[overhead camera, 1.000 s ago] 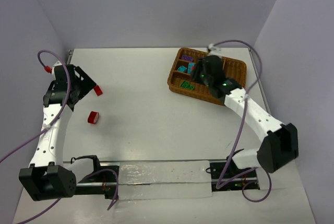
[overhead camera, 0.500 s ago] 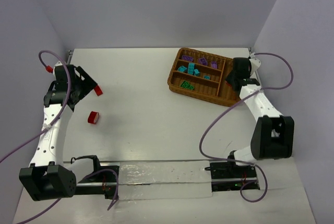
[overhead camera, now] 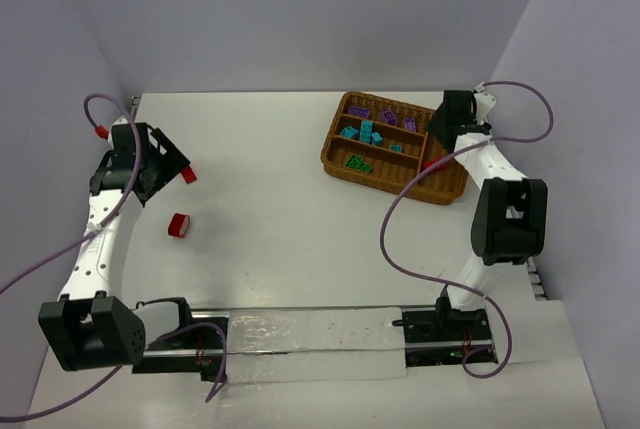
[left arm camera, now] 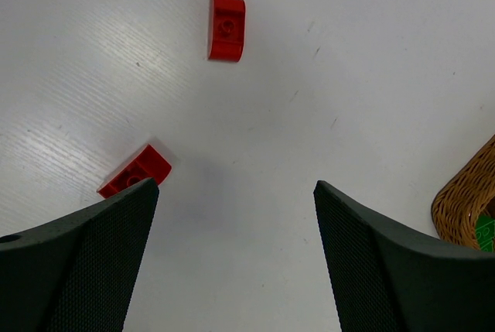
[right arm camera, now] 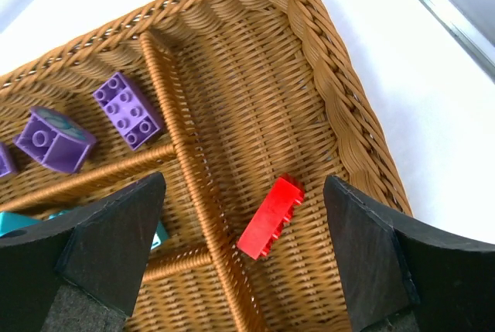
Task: Sort the legos into containers by color
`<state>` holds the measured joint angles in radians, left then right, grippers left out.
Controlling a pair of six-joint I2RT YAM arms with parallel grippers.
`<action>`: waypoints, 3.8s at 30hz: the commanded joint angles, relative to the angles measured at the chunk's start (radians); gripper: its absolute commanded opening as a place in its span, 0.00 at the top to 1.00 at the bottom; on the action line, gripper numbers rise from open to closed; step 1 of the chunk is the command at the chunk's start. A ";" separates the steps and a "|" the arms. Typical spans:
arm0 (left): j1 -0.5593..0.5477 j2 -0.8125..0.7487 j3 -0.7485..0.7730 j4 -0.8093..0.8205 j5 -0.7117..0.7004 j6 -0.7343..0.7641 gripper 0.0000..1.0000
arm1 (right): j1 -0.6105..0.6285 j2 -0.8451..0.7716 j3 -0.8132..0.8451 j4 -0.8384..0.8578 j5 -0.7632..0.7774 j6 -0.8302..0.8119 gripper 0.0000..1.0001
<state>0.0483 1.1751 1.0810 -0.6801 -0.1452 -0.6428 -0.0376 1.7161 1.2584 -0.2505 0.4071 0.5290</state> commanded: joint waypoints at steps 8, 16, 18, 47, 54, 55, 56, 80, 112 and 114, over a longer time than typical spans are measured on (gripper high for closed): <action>0.002 0.252 0.025 0.123 -0.037 -0.038 0.17 | 0.031 -0.372 -0.160 0.080 -0.153 -0.017 0.09; 0.002 0.514 0.223 0.083 -0.132 -0.106 0.08 | 0.066 -0.524 -0.242 0.092 -0.200 0.012 0.09; 0.003 0.579 0.281 0.065 -0.144 -0.099 0.06 | 0.072 -0.548 -0.253 0.093 -0.200 0.011 0.09; -0.218 0.670 0.357 0.070 -0.022 -0.018 1.00 | 0.095 -0.713 -0.265 -0.006 -0.188 -0.016 0.08; -0.579 0.698 0.469 -0.019 -0.123 -0.064 1.00 | 0.140 -0.763 -0.292 -0.071 -0.179 -0.026 0.08; -0.635 0.718 0.490 -0.018 -0.131 -0.086 1.00 | 0.152 -0.775 -0.299 -0.089 -0.165 -0.030 0.08; -0.661 0.726 0.497 -0.011 -0.128 -0.096 1.00 | 0.154 -0.783 -0.305 -0.096 -0.159 -0.033 0.08; -0.855 0.816 0.470 0.020 -0.085 -0.178 0.08 | 0.287 -0.784 -0.388 -0.140 -0.091 -0.017 0.07; -0.324 0.112 0.286 -0.173 -0.243 -0.021 0.09 | 0.754 0.068 -0.143 -0.051 -0.186 -0.238 0.15; -0.324 0.115 0.286 -0.171 -0.240 -0.022 0.09 | 0.753 0.091 -0.132 -0.046 -0.178 -0.239 0.23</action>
<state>-0.2843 1.2934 1.3687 -0.8570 -0.3948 -0.6852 0.7094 1.7746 1.0711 -0.3447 0.1990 0.2957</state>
